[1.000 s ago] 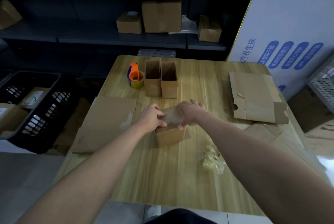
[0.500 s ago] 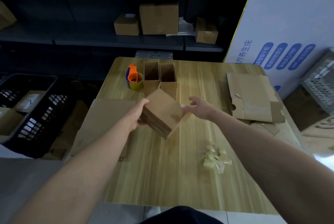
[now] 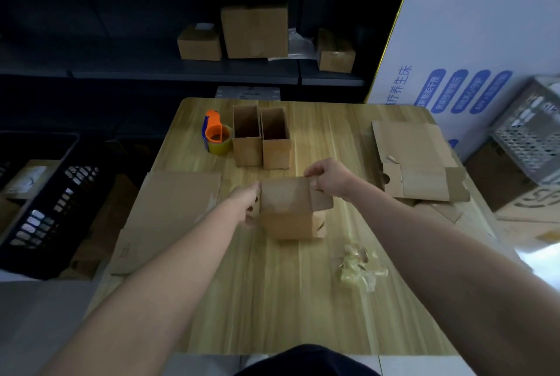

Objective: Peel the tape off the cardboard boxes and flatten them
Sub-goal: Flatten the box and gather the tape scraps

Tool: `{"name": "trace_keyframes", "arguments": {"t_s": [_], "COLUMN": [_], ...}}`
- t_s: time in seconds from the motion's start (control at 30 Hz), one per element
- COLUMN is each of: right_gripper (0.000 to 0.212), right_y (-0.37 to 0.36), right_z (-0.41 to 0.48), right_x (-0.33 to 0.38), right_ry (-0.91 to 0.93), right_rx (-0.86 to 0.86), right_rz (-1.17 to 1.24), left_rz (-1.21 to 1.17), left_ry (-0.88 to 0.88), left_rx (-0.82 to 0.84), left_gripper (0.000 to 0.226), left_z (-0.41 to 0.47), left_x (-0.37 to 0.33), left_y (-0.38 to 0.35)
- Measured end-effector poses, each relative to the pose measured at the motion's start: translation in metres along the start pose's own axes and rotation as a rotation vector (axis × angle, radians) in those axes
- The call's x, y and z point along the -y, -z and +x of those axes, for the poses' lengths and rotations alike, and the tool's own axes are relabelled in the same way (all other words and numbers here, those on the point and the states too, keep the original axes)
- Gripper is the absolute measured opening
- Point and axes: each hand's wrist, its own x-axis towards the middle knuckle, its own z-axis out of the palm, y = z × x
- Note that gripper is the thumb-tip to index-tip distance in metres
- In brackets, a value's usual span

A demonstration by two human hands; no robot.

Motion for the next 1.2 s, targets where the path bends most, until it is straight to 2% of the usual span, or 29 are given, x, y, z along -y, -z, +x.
{"name": "trace_keyframes", "arguments": {"t_s": [0.07, 0.1, 0.13, 0.2, 0.27, 0.37, 0.47, 0.7, 0.77, 0.93, 1.1, 1.2], "right_gripper": [0.035, 0.035, 0.036, 0.04, 0.054, 0.088, 0.102, 0.097, 0.093, 0.081, 0.083, 0.083], "right_y": [-0.006, -0.009, -0.012, -0.015, -0.016, -0.011, -0.011, -0.019, -0.02, -0.02, -0.021, -0.023], "right_z": [0.003, 0.005, 0.007, 0.011, 0.013, 0.013, 0.014, 0.022, 0.022, 0.022, 0.019, 0.019], "right_x": [-0.007, -0.01, -0.012, -0.015, -0.017, -0.023, -0.026, -0.018, -0.016, -0.014, -0.012, -0.01], "right_ry": [-0.027, -0.031, -0.03, -0.023, -0.027, 0.018, 0.054, 0.059, 0.069, 0.056, 0.04, 0.029], "right_rx": [-0.022, -0.032, -0.039, -0.038, 0.001, 0.138, 0.138, 0.116, 0.118, 0.138, 0.147, 0.144], "right_rz": [-0.008, -0.023, -0.043, -0.086, -0.174, -0.507, -0.606, -0.712, -0.714, -0.713, -0.713, -0.724], "left_rz": [0.049, 0.131, 0.259, 0.538, 0.667, 0.705, 0.757, 0.793, 0.794, 0.8, 0.832, 0.886], "left_ry": [-0.361, -0.54, -0.664, -0.757, -0.794, -0.839, -0.868, -0.867, -0.881, -0.904, -0.901, -0.887], "left_rx": [-0.126, -0.13, -0.091, -0.036, -0.091, -0.158, -0.198, -0.204, -0.201, -0.171, -0.169, -0.151], "left_gripper": [0.032, 0.026, 0.026, 0.034, 0.04, 0.04, 0.036, 0.008, 0.009, 0.031, 0.026, 0.007], "left_z": [0.002, -0.001, -0.003, 0.001, 0.007, 0.014, 0.016, 0.013, 0.011, 0.01, 0.008, 0.006], "left_x": [-0.002, -0.002, -0.001, 0.003, 0.004, 0.002, -0.001, 0.003, 0.005, 0.005, -0.001, -0.002], "left_y": [0.0, 0.0, 0.0, -0.005, -0.01, -0.015, -0.019, -0.021, -0.021, -0.019, -0.02, -0.021]}}
